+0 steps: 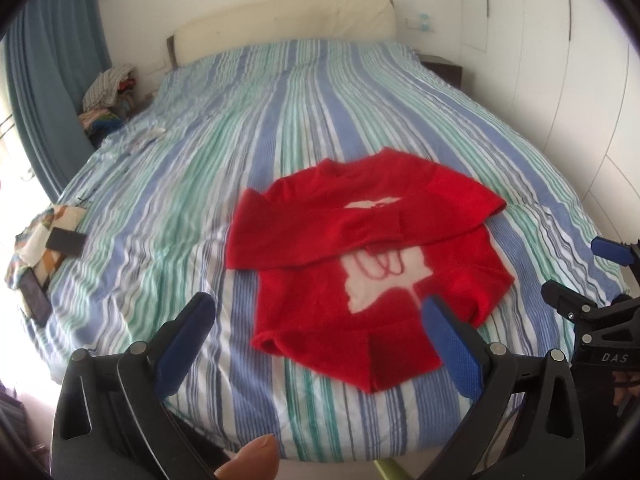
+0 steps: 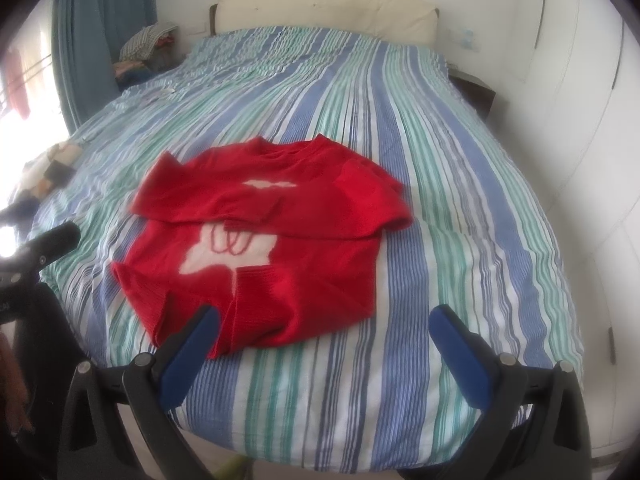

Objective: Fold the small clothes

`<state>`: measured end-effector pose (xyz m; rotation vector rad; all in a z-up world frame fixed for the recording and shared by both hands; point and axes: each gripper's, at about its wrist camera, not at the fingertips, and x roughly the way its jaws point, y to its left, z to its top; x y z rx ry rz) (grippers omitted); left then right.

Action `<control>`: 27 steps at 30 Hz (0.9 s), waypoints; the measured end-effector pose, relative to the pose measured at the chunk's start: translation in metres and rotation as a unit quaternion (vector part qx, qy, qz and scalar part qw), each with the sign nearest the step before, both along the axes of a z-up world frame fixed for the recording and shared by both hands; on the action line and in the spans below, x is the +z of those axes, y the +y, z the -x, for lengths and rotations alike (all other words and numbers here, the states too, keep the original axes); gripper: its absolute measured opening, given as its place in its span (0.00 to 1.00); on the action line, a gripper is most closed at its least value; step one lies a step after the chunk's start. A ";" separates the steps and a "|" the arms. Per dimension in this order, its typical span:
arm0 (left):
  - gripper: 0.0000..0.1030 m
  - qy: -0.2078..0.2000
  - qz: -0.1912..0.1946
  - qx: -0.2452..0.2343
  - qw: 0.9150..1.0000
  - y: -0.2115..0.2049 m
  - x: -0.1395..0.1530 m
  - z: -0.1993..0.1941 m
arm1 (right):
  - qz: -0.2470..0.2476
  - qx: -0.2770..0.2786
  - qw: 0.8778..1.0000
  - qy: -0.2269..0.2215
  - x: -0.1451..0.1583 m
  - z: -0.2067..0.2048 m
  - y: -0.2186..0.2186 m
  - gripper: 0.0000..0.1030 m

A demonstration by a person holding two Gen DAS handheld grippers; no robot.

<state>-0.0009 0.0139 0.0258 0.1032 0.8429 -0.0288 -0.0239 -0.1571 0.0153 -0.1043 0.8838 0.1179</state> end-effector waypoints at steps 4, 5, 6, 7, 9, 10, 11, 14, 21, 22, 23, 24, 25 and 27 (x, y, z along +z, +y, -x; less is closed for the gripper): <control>1.00 0.017 0.012 0.018 1.000 0.010 -0.006 0.000 | 0.000 -0.001 1.000 -0.008 0.006 0.000 0.001 1.00; 1.00 0.015 0.016 0.025 0.999 0.013 -0.007 0.001 | 0.001 -0.001 1.000 -0.012 0.008 0.001 0.001 1.00; 1.00 0.013 0.014 0.035 0.999 0.017 -0.009 0.001 | 0.003 -0.003 1.000 -0.014 0.009 0.001 0.001 1.00; 1.00 0.016 0.012 0.041 0.999 0.019 -0.012 0.000 | 0.004 -0.004 1.000 -0.016 0.010 0.002 0.000 1.00; 1.00 0.028 0.008 0.036 0.999 0.023 -0.021 -0.002 | 0.007 -0.007 1.000 -0.017 0.009 0.004 -0.002 1.00; 1.00 0.035 0.002 0.034 0.999 0.024 -0.026 -0.004 | 0.010 -0.010 1.000 -0.015 0.007 0.004 -0.004 1.00; 1.00 0.042 -0.005 0.037 0.998 0.025 -0.030 -0.005 | 0.011 -0.011 1.000 -0.012 0.005 0.004 -0.006 1.00; 1.00 0.051 -0.004 0.038 0.998 0.027 -0.037 -0.005 | 0.011 -0.017 1.000 -0.001 -0.002 0.004 -0.012 1.00; 0.99 0.071 0.021 0.017 0.997 0.021 -0.048 -0.010 | 0.007 -0.010 1.000 0.010 -0.011 -0.005 -0.010 1.00; 0.99 0.069 0.019 0.017 0.997 0.020 -0.047 -0.010 | 0.004 -0.009 1.000 0.014 -0.013 -0.007 -0.008 1.00; 0.99 0.066 0.016 0.016 0.998 0.019 -0.046 -0.008 | 0.002 -0.008 1.000 0.015 -0.014 -0.008 -0.007 1.00; 0.99 0.063 0.011 0.015 0.998 0.017 -0.044 -0.008 | 0.003 -0.006 1.000 0.014 -0.013 -0.007 -0.005 1.00; 0.99 0.061 0.006 0.016 0.998 0.016 -0.043 -0.008 | 0.006 -0.004 1.000 0.011 -0.013 -0.007 -0.003 1.00; 0.99 0.062 0.001 0.019 0.998 0.014 -0.044 -0.009 | 0.008 0.000 1.000 0.008 -0.012 -0.006 0.001 1.00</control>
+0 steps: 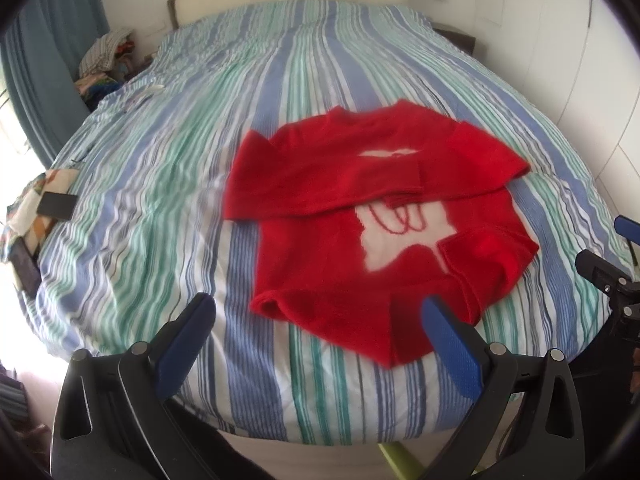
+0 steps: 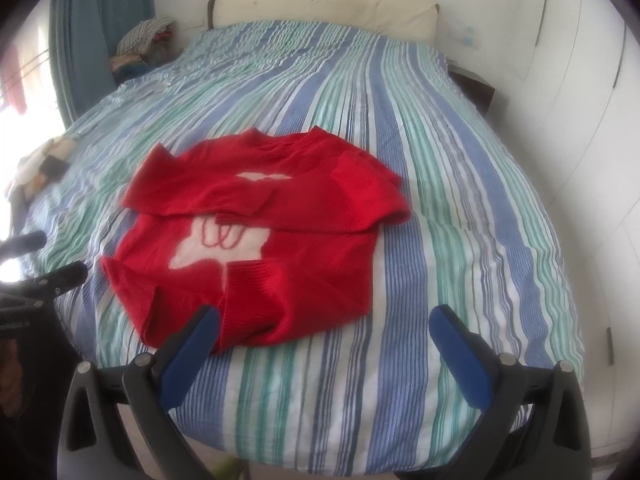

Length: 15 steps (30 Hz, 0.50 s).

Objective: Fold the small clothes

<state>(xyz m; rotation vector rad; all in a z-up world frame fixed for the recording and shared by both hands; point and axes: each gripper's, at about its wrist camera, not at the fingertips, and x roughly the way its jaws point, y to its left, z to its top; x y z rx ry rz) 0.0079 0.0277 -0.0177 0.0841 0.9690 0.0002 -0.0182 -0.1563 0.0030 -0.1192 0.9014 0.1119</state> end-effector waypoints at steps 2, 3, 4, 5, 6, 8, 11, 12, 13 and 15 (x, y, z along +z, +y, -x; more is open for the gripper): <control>0.99 0.004 0.001 0.000 1.000 -0.001 -0.001 -0.001 | 0.000 0.003 1.000 0.004 -0.002 0.000 0.003 1.00; 0.99 0.006 0.001 0.000 1.000 -0.002 -0.001 -0.001 | 0.000 0.004 1.000 0.006 -0.003 0.000 0.004 1.00; 0.99 0.007 -0.001 0.000 1.000 -0.003 -0.001 -0.001 | 0.000 0.005 1.000 0.008 -0.005 -0.001 0.004 1.00; 0.99 0.007 -0.003 0.000 1.000 -0.004 -0.001 -0.001 | 0.001 0.005 1.000 0.010 -0.005 -0.001 0.005 1.00; 0.99 0.006 -0.004 -0.001 1.000 -0.005 0.000 -0.001 | 0.000 0.005 1.000 0.011 -0.005 -0.001 0.005 1.00; 0.99 0.003 -0.007 -0.003 1.000 -0.006 0.002 0.000 | 0.001 0.005 1.000 0.011 -0.005 -0.001 0.004 1.00; 0.99 -0.001 -0.006 -0.006 1.000 -0.008 0.005 0.000 | 0.002 0.004 1.000 0.008 -0.004 -0.001 0.004 1.00; 0.99 -0.001 -0.004 -0.006 1.000 -0.009 0.006 0.000 | 0.001 0.004 1.000 0.008 -0.003 -0.001 0.003 1.00; 0.99 -0.001 -0.002 -0.007 1.000 -0.009 0.007 0.000 | 0.001 0.004 1.000 0.007 -0.002 -0.001 0.003 1.00; 0.99 -0.001 0.000 -0.007 1.000 -0.010 0.008 -0.001 | 0.001 0.005 1.000 0.006 0.001 -0.001 0.004 1.00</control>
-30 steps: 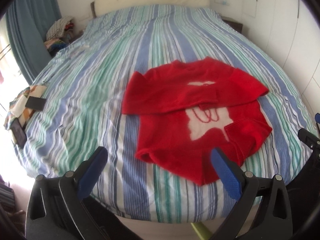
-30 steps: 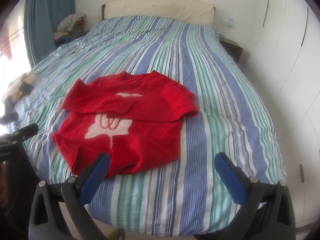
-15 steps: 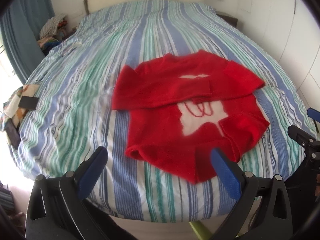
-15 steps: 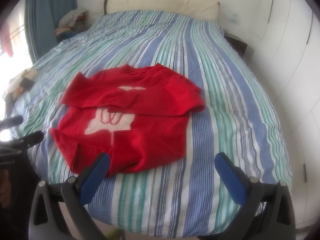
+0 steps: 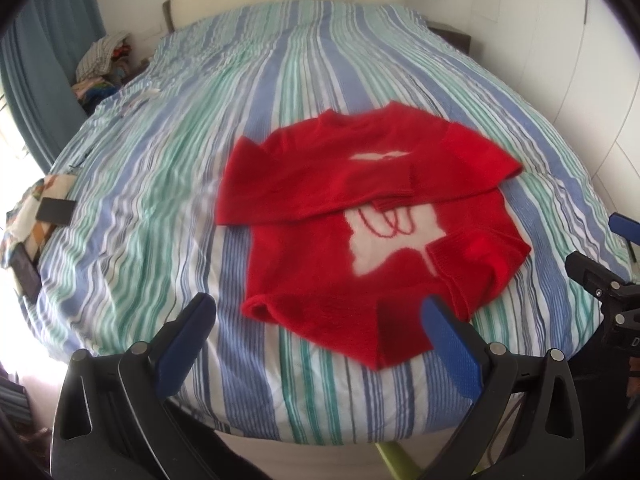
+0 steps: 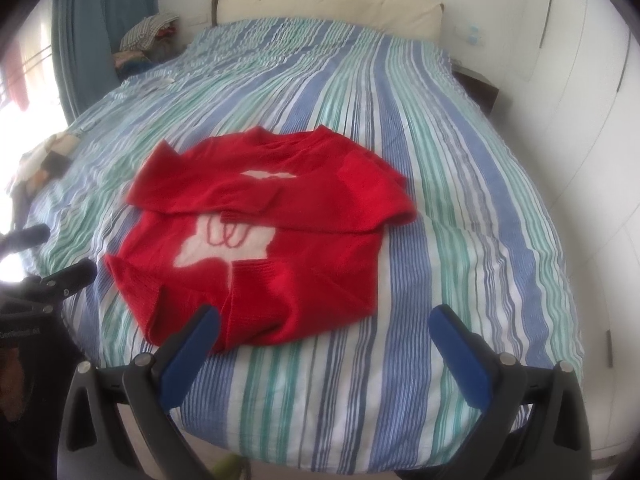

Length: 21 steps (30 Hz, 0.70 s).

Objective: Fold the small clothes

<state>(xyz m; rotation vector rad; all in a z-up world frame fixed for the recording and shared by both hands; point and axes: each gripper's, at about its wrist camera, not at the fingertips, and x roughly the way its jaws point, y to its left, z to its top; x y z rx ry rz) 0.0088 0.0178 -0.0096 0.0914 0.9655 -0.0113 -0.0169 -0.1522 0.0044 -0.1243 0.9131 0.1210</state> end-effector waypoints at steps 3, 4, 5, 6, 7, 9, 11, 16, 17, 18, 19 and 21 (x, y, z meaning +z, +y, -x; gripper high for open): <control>0.99 0.000 -0.001 0.000 1.000 0.000 0.001 0.000 | 0.000 0.003 1.000 -0.001 0.004 0.000 0.002 1.00; 0.99 0.000 -0.002 0.001 1.000 -0.001 0.001 0.000 | 0.000 0.005 1.000 -0.001 0.005 0.000 0.003 1.00; 0.99 0.001 -0.002 0.001 1.000 -0.001 0.001 0.000 | 0.001 0.006 1.000 -0.001 0.006 0.000 0.004 1.00; 0.99 0.001 -0.002 0.001 1.000 -0.001 0.001 0.000 | 0.001 0.007 1.000 -0.002 0.007 0.000 0.004 1.00; 0.99 0.001 -0.002 0.001 1.000 -0.001 0.001 0.000 | 0.001 0.008 1.000 -0.002 0.007 0.001 0.005 1.00; 0.99 0.001 -0.003 0.002 1.000 -0.001 0.002 0.000 | 0.001 0.009 1.000 -0.002 0.008 0.001 0.006 1.00; 0.99 0.001 -0.004 0.003 1.000 0.000 0.002 0.001 | 0.001 0.009 1.000 -0.001 0.008 0.001 0.006 1.00; 0.99 0.001 -0.007 0.005 1.000 -0.001 0.001 0.002 | 0.002 0.010 1.000 0.000 0.007 0.003 0.008 1.00; 0.99 0.001 -0.008 0.005 1.000 -0.001 0.001 0.002 | 0.002 0.010 1.000 0.000 0.007 0.004 0.008 1.00; 0.99 0.001 -0.008 0.005 1.000 -0.001 0.001 0.002 | 0.002 0.010 1.000 0.000 0.007 0.005 0.008 1.00; 0.99 0.001 -0.009 0.005 1.000 -0.001 0.001 0.002 | 0.002 0.010 1.000 0.000 0.007 0.005 0.008 1.00; 0.99 0.001 -0.010 0.005 1.000 -0.001 0.001 0.003 | 0.002 0.010 1.000 0.000 0.007 0.005 0.008 1.00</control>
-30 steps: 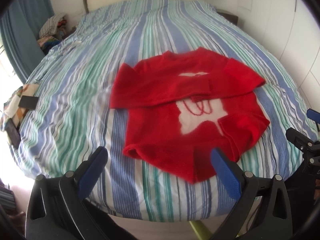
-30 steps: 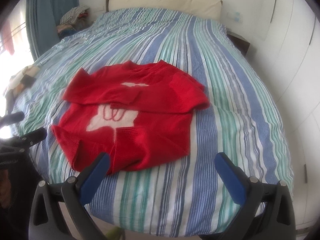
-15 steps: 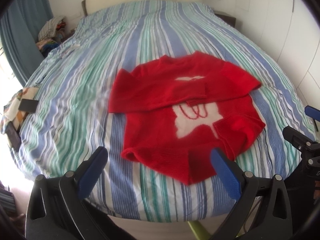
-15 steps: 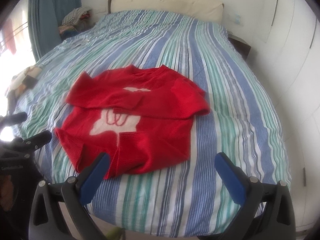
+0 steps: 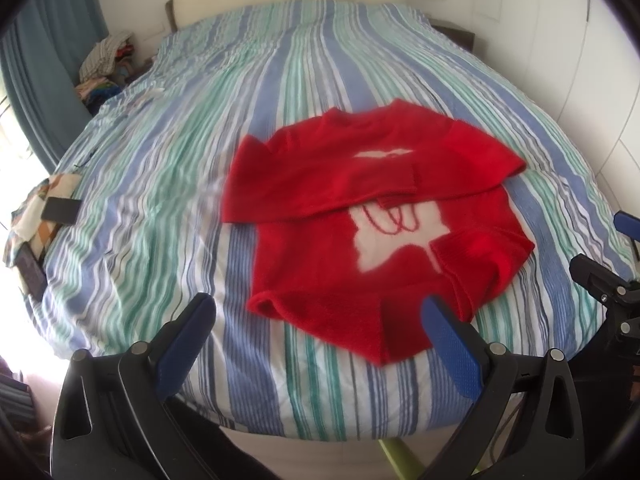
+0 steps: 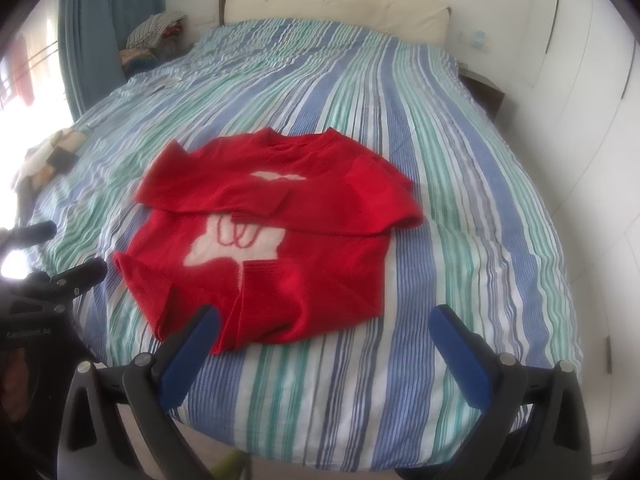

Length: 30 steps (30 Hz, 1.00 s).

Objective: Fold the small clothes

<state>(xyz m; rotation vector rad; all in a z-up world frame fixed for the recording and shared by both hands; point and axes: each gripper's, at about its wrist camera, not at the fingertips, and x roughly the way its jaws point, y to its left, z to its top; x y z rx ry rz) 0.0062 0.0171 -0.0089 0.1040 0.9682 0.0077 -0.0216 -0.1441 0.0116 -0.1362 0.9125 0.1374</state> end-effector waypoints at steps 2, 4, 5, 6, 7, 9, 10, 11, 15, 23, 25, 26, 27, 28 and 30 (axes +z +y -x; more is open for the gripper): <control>0.99 0.000 -0.002 0.000 1.000 0.000 0.000 0.001 | 0.000 0.000 1.000 0.000 0.000 0.000 0.000 1.00; 0.99 0.000 -0.003 0.001 1.000 0.000 0.000 0.001 | 0.001 0.001 1.000 -0.001 0.000 0.000 0.000 1.00; 0.99 0.000 -0.003 0.001 1.000 0.000 0.000 0.001 | 0.001 0.001 1.000 -0.001 0.000 0.001 0.000 1.00; 0.99 0.000 -0.003 0.001 1.000 0.000 0.000 0.001 | 0.000 0.001 1.000 -0.001 0.000 0.001 0.000 1.00; 0.99 0.001 -0.003 0.000 1.000 0.000 -0.001 0.001 | 0.000 0.001 1.000 -0.001 -0.001 0.001 0.000 1.00; 0.99 0.005 -0.001 -0.006 1.000 0.002 -0.007 0.000 | -0.001 0.004 1.000 -0.001 -0.003 0.000 0.000 1.00; 0.99 0.015 0.007 -0.010 1.000 0.005 -0.014 -0.002 | -0.004 0.009 1.000 -0.003 -0.005 -0.001 0.000 1.00; 0.99 0.031 0.024 -0.016 0.999 0.009 -0.024 -0.005 | -0.009 0.020 1.000 -0.003 -0.010 -0.005 0.000 1.00; 0.99 0.089 0.089 -0.042 0.991 0.019 -0.073 -0.016 | 0.002 0.068 0.997 0.032 -0.038 -0.039 -0.005 1.00; 0.21 0.102 0.073 -0.069 0.990 -0.006 -0.103 -0.033 | 0.006 0.194 0.967 0.163 -0.133 -0.105 0.029 0.52; 0.12 0.101 0.131 -0.065 0.984 0.017 -0.091 -0.023 | -0.016 0.198 0.967 0.161 -0.123 -0.097 0.022 0.18; 0.11 0.102 0.150 -0.066 0.981 0.028 -0.085 -0.014 | -0.020 0.203 0.967 0.156 -0.113 -0.087 0.016 0.14; 0.11 0.105 0.160 -0.067 0.979 0.039 -0.081 -0.005 | -0.026 0.210 0.965 0.155 -0.103 -0.076 0.008 0.13; 0.11 0.110 0.163 -0.068 0.978 0.049 -0.078 0.004 | -0.031 0.217 0.963 0.159 -0.094 -0.062 0.000 0.13; 0.12 0.129 0.161 -0.065 0.976 0.064 -0.079 0.021 | -0.025 0.221 0.960 0.170 -0.082 -0.034 -0.019 0.13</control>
